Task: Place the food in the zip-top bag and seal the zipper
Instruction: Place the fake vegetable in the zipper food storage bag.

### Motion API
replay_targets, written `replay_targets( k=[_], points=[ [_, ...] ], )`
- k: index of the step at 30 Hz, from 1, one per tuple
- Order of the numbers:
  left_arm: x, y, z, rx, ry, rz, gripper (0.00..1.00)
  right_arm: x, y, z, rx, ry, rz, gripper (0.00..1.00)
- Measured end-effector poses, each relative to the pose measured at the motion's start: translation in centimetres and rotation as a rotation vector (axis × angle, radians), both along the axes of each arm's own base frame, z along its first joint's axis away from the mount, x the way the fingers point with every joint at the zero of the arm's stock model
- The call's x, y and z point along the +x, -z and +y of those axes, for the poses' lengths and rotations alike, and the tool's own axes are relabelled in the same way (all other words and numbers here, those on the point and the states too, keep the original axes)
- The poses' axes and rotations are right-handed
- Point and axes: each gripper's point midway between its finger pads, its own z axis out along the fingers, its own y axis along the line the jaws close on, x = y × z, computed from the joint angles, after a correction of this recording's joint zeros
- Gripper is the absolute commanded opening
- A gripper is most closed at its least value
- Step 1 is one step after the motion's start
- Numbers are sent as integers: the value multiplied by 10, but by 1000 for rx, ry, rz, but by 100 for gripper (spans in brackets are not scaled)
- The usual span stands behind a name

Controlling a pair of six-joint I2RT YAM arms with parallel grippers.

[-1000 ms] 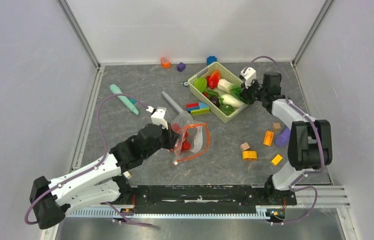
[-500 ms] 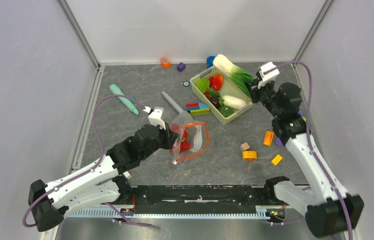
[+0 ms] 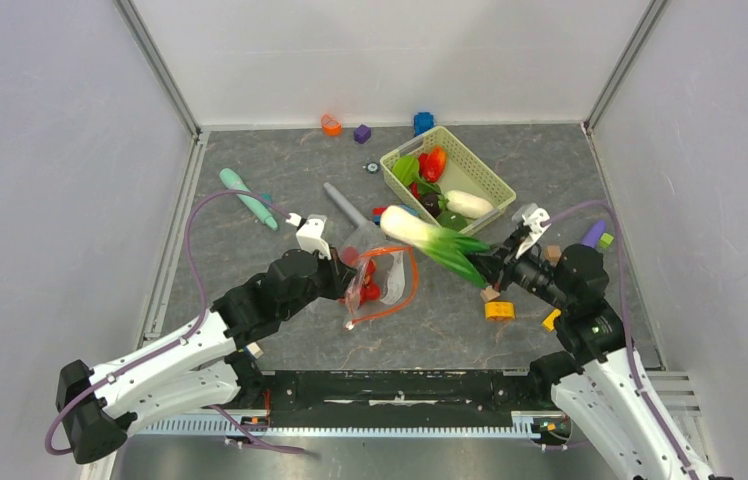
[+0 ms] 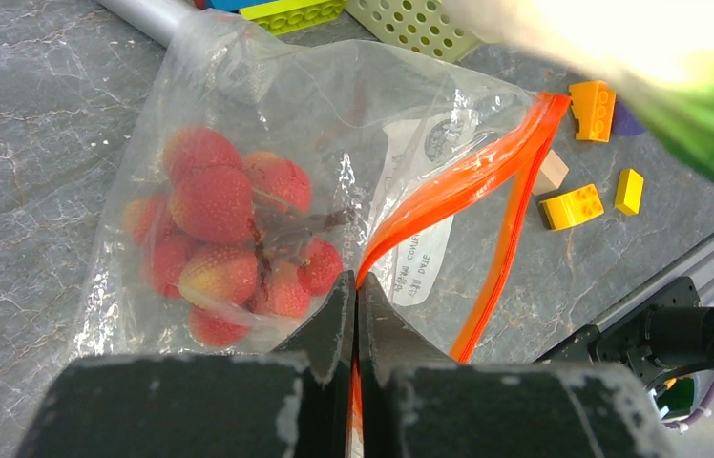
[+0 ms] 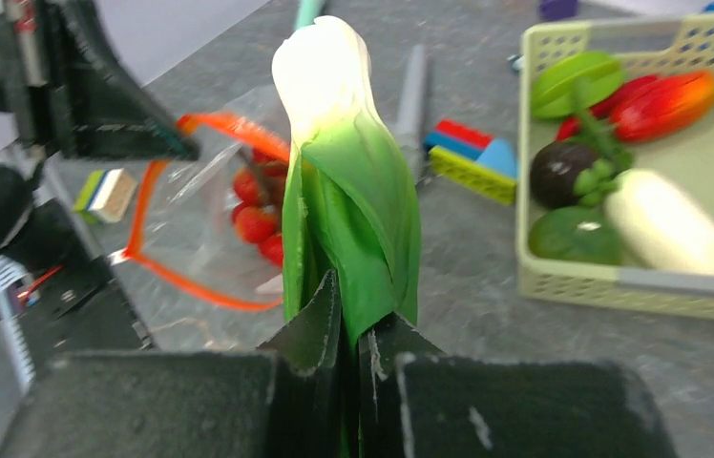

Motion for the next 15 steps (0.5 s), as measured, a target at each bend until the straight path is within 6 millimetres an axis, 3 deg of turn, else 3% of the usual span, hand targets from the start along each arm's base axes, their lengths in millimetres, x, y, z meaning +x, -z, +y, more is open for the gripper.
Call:
replay_targets(
  k=[8, 15],
  points=[
    [-4, 0, -3, -6, 24, 8, 2, -52, 17, 5, 26, -131, 134, 0],
    [-7, 0, -6, -11, 46, 16, 2, -78, -20, -2, 6, -149, 148, 0]
  ],
)
